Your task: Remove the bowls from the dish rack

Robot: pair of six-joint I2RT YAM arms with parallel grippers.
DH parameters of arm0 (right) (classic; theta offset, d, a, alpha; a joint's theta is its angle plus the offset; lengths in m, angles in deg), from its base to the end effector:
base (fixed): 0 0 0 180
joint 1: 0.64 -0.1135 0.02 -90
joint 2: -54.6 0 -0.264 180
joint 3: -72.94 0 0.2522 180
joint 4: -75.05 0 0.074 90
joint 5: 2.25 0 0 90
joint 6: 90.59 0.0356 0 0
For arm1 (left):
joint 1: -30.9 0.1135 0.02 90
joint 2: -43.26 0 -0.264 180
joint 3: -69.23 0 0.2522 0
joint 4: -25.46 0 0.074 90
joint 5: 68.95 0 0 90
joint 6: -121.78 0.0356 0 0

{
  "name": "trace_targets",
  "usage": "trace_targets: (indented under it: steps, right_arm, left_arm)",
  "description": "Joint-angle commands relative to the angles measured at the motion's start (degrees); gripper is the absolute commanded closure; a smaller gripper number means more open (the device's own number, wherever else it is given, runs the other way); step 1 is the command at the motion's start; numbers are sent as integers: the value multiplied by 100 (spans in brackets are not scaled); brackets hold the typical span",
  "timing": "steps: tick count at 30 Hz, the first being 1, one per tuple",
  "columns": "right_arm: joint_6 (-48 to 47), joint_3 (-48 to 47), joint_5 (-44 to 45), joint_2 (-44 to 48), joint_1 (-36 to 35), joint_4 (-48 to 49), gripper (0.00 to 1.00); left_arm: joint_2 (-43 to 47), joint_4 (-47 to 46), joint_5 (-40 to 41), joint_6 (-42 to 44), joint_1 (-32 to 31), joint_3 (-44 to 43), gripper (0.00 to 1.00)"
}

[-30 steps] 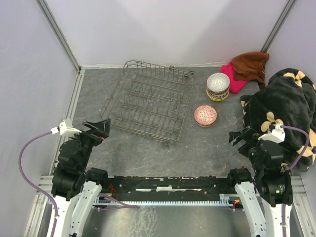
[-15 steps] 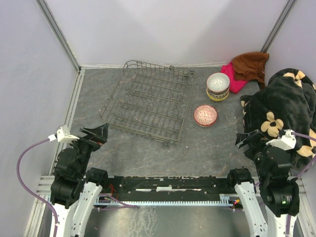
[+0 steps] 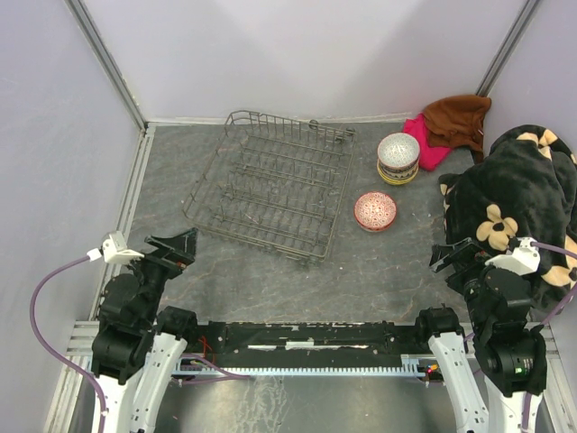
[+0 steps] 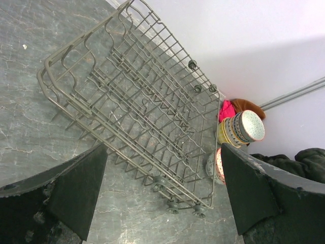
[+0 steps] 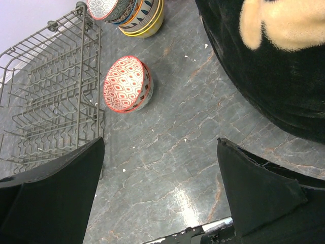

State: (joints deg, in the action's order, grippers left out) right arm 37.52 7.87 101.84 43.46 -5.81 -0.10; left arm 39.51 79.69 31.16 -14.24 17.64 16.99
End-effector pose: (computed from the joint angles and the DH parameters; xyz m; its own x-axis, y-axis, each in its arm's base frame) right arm 0.0114 -0.0077 0.3291 -0.1981 0.5831 -0.7879 0.3315 0.7963 0.5060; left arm 0.0328 -0.0013 0.3087 -0.1078 -0.7024 -0.7036 -0.0313 0.7097 -0.7038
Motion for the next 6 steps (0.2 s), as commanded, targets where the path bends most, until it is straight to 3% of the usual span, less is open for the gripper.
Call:
trace_targets:
  steps: [1,6]
  right_arm:
    - [-67,-168,33,59,-13,66,0]
    - [-67,-150,26,77,-17,74,0]
  left_arm:
    - [41,-83,26,-3,7,-141,1]
    - [-11,-59,52,3,7,-158,1]
